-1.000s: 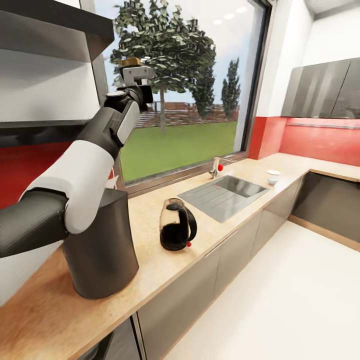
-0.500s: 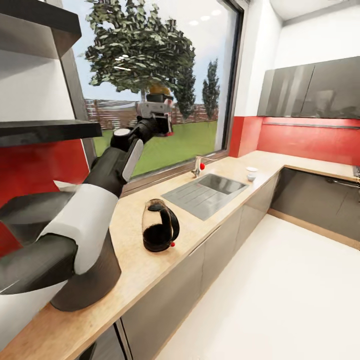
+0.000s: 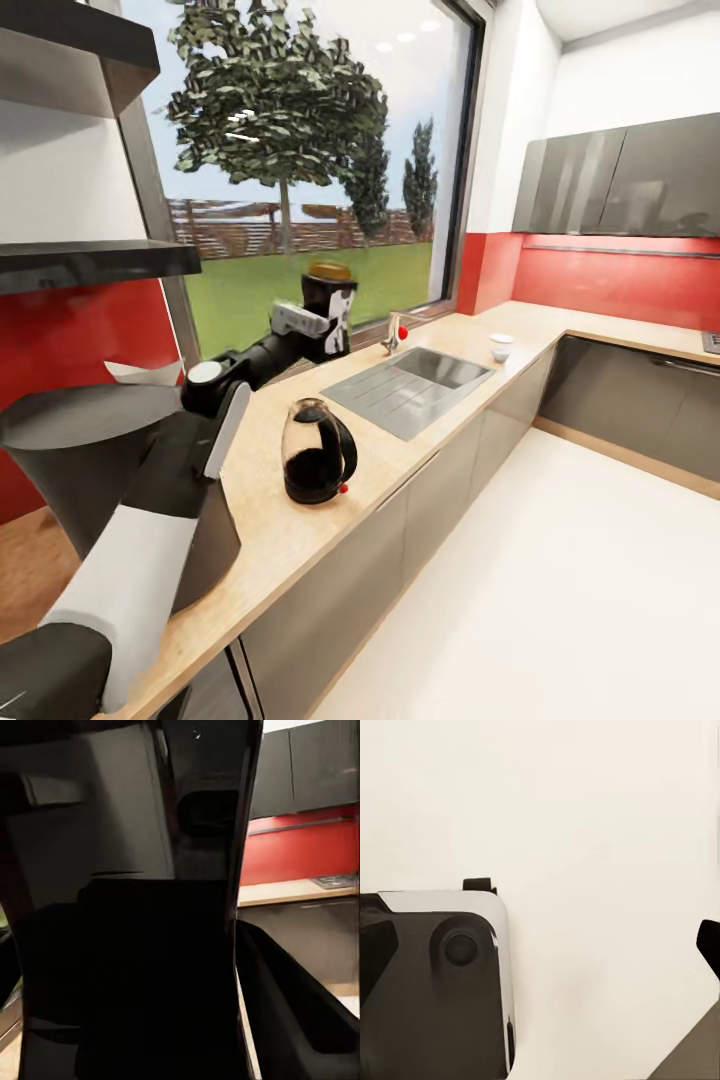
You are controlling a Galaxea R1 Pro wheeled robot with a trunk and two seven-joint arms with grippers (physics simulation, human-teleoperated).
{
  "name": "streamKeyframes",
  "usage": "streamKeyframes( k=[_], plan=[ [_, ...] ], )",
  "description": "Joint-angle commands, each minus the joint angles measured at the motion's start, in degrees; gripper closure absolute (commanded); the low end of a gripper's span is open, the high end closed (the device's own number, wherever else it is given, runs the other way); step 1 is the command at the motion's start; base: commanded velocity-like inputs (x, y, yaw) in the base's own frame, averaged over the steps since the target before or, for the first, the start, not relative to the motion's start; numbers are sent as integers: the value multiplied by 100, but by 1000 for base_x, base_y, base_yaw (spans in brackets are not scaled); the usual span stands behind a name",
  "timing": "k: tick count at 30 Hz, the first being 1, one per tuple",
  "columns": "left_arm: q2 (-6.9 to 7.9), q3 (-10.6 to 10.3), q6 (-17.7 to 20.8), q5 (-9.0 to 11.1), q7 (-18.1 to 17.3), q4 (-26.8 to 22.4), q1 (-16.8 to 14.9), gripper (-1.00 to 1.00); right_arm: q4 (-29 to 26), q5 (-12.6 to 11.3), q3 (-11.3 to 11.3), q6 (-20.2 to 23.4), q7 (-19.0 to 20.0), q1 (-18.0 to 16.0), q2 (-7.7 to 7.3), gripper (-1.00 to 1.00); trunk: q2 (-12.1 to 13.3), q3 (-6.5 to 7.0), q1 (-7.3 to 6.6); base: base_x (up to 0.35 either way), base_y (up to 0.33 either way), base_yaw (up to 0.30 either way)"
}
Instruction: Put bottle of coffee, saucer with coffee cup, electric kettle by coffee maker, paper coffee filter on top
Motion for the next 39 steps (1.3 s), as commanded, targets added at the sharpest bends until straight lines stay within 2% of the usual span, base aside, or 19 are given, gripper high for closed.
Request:
streamKeyframes(
  k=[1,8,16,22,28,39],
  plan=[
    [9,6,122,69,-46,-110,118,100,-52,15,-23,-37,-7,-5,1,-100,-13,-13,4,0,0,0],
    [25,-3,236,62,-544,-291,689,100,-120,14,-28,-57,1,-5,9,-100,-13,-13,4,0,0,0],
    [11,-33,200,59,-675,-310,1292,100,-128,-2,-44,-54,1,-5,11,-100,-13,-13,4,0,0,0],
    [21,-403,184,38,-666,-310,1651,100,-128,-3,-48,-54,-6,-5,10,-100,-13,-13,4,-67,-17,0],
    [32,-441,172,26,-676,-303,1803,100,-128,-4,-48,-54,-7,-5,10,-100,-13,-13,4,-268,-81,0],
    [35,-426,168,24,-671,-301,1842,100,-128,-4,-48,-54,-7,-5,10,-100,-13,-13,4,-332,45,0]
  ],
)
